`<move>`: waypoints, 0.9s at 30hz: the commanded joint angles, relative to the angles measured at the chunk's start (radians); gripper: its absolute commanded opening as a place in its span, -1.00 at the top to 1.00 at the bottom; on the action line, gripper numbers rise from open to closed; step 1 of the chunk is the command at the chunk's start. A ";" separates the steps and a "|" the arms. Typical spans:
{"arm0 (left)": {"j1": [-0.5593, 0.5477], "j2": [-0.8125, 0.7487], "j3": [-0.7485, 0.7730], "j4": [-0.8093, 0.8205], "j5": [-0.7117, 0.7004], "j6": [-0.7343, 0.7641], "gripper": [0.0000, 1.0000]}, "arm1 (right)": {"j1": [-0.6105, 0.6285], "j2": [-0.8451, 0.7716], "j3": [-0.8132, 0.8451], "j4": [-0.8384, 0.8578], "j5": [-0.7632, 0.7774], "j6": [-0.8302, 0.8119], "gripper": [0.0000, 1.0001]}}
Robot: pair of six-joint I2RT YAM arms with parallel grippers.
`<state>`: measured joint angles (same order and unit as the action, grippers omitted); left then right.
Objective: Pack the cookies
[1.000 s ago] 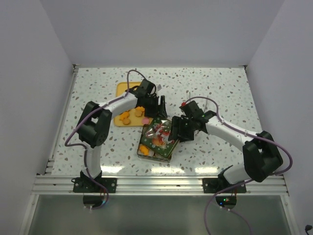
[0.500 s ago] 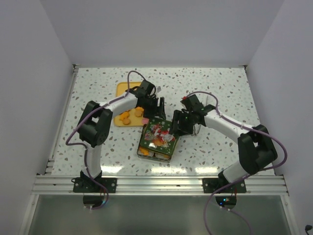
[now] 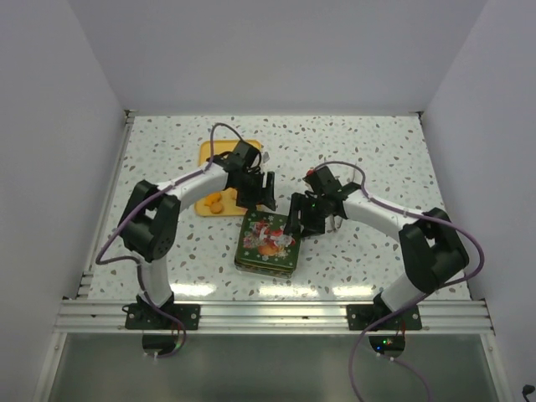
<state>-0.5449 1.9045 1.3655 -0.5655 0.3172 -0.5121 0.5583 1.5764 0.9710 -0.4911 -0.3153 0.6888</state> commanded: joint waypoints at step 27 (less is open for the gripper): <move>0.105 -0.257 -0.212 0.001 -0.136 0.004 -0.62 | 0.109 -0.049 0.043 -0.027 0.051 0.052 -0.28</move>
<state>-0.4576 1.7027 1.1755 -0.5869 0.2073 -0.5121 0.6548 1.5795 0.9997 -0.5076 -0.2802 0.7238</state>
